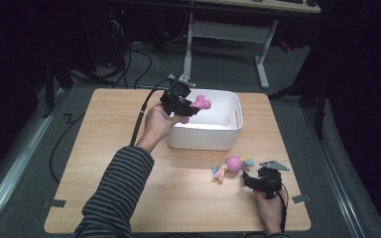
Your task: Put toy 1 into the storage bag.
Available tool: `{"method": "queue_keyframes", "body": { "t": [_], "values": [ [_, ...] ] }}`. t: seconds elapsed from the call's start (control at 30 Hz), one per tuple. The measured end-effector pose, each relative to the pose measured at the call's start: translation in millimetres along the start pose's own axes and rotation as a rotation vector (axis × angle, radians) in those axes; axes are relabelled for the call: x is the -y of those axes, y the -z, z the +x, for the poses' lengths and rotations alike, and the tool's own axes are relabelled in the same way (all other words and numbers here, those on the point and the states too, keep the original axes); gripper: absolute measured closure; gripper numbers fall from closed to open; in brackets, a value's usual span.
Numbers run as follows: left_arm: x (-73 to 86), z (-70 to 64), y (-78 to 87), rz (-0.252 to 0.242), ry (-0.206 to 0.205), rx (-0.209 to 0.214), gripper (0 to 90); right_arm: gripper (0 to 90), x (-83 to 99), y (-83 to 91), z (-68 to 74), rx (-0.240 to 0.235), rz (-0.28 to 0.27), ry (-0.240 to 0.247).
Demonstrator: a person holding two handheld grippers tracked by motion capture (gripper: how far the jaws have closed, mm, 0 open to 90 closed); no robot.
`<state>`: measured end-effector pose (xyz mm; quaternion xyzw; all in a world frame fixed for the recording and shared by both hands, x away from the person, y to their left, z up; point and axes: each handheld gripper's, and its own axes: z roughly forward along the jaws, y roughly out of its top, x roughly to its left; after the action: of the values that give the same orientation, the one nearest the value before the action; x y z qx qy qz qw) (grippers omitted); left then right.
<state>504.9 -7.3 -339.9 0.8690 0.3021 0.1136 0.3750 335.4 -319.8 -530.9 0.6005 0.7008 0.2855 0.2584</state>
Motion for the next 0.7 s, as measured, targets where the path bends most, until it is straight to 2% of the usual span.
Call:
{"method": "queue_keyframes", "body": {
  "t": [0.37,0.7],
  "values": [
    [0.2,0.5,-24.8,0.030,-0.013,-0.024,58.8,18.8,0.0,0.1,0.2,-0.002,0.001,0.000],
    [3.3,1.0,-38.9,0.045,-0.015,-0.017,58.8,18.8,0.0,0.0,0.4,-0.002,0.000,0.002]
  ]
}}
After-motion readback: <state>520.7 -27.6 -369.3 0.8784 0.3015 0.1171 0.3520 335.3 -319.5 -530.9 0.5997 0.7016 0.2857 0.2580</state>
